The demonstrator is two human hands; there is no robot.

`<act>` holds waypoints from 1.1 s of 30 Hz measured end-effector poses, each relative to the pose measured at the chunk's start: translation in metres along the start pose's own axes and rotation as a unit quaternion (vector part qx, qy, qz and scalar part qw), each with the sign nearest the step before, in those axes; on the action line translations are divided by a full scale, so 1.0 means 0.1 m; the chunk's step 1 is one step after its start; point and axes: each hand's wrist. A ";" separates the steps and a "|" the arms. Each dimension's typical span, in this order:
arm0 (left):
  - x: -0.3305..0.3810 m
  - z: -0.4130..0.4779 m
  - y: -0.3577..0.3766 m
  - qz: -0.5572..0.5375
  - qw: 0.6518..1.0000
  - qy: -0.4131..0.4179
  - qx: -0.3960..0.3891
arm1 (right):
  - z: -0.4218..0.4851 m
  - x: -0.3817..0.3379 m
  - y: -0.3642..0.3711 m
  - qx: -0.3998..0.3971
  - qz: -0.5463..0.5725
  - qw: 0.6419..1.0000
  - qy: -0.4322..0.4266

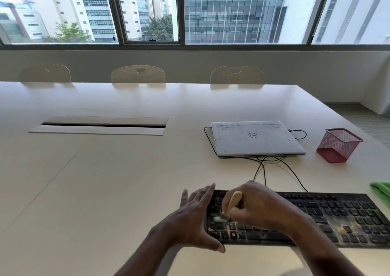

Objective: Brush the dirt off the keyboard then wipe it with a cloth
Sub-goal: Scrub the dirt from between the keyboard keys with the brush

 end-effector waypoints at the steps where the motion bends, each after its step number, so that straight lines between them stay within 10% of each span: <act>1: 0.01 0.00 0.00 0.004 1.000 0.000 0.000 | -0.01 0.02 -0.03 0.006 -0.006 1.000 0.009; 16: 0.08 0.05 0.06 0.025 0.999 -0.016 0.020 | 0.00 0.12 0.02 0.096 0.010 0.995 0.008; 33: 0.16 0.06 0.06 0.039 0.999 -0.029 0.010 | -0.07 0.16 -0.07 0.009 0.033 0.999 -0.034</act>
Point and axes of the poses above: each hand's wrist, its own z-axis towards the middle knuckle, its own y-axis out of the palm, x = y × z, and after that the axes turned 5 degrees about -z, right-handed
